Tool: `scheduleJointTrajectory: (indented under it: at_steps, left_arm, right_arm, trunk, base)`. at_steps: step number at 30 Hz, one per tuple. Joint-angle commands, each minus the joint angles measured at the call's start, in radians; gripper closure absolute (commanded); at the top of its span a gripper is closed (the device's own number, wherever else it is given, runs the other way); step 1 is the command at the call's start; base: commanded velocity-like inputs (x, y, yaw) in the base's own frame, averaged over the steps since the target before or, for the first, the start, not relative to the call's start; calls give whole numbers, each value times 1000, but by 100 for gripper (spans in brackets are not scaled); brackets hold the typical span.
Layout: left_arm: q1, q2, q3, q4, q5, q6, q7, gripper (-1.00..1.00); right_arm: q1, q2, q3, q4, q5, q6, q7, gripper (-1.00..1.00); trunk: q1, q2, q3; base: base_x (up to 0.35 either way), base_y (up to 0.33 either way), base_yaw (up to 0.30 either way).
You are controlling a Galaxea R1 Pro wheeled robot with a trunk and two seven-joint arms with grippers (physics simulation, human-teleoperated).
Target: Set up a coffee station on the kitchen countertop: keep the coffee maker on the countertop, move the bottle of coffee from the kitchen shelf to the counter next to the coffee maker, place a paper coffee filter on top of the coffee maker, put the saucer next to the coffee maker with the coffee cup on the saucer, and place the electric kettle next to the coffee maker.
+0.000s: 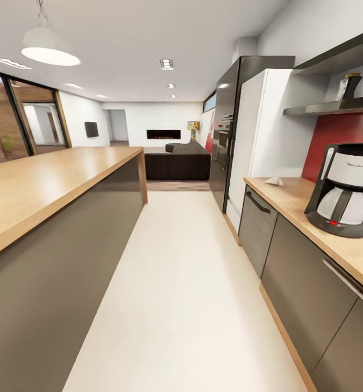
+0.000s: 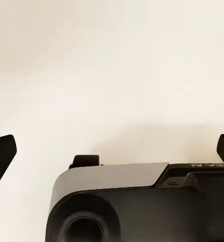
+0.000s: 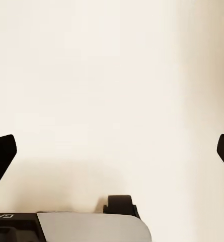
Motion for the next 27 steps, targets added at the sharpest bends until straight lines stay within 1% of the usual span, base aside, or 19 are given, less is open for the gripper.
scheduleJointTrajectory:
  at_steps: [1,12,16,27]
  left_arm:
    - [0,0,0,0,1,-3,0,-100]
    - [0,0,0,0,1,-3,0,-100]
    - [0,0,0,0,1,-3,0,-100]
    - [0,0,0,0,1,-4,0,-100]
  right_arm:
    - [0,0,-1,-1,-1,-1,0,-100]
    - [0,-1,-1,-1,-1,-1,0,-100]
    - [0,0,-1,-2,0,-1,0,-100]
    - [0,2,-1,-1,0,-1,0,-100]
  trunk:
    - [1,0,-1]
    - [1,0,-1]
    - [1,0,-1]
    - [1,0,-1]
  base:
    - [345,0,-291]
    - [345,0,-279]
    - [345,0,-60]
    - [345,0,-4]
